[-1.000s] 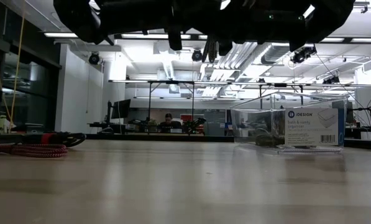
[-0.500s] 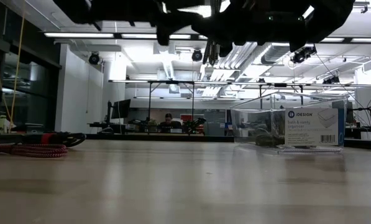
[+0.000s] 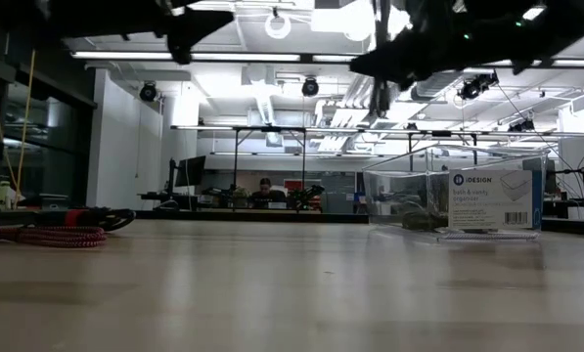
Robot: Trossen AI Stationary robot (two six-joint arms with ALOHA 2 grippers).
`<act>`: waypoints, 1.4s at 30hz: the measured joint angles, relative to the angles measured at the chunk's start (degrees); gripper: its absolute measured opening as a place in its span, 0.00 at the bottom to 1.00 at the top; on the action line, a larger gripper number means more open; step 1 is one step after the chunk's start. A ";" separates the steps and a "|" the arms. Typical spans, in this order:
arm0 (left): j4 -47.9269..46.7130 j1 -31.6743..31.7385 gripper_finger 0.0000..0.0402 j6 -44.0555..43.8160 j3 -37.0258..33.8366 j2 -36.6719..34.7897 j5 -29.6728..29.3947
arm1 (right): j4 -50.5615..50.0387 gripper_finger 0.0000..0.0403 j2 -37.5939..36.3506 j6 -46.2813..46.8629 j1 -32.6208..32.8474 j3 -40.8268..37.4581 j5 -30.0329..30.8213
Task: Pick and place USB-C Cables
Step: Put the white cable charger into the transparent bin
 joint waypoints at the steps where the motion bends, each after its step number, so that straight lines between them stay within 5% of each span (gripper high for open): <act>1: 0.13 0.21 0.55 0.00 -1.25 -1.65 -0.18 | 0.69 0.01 -1.60 0.07 -0.41 -1.49 1.27; 16: -1.59 0.69 0.56 1.05 -3.69 -7.80 -0.24 | 2.10 0.01 -8.25 4.75 -2.41 -5.61 9.86; 42: -1.59 0.69 0.56 1.06 -3.69 -7.77 -0.32 | 1.41 0.01 -8.23 5.81 -2.41 -5.59 9.05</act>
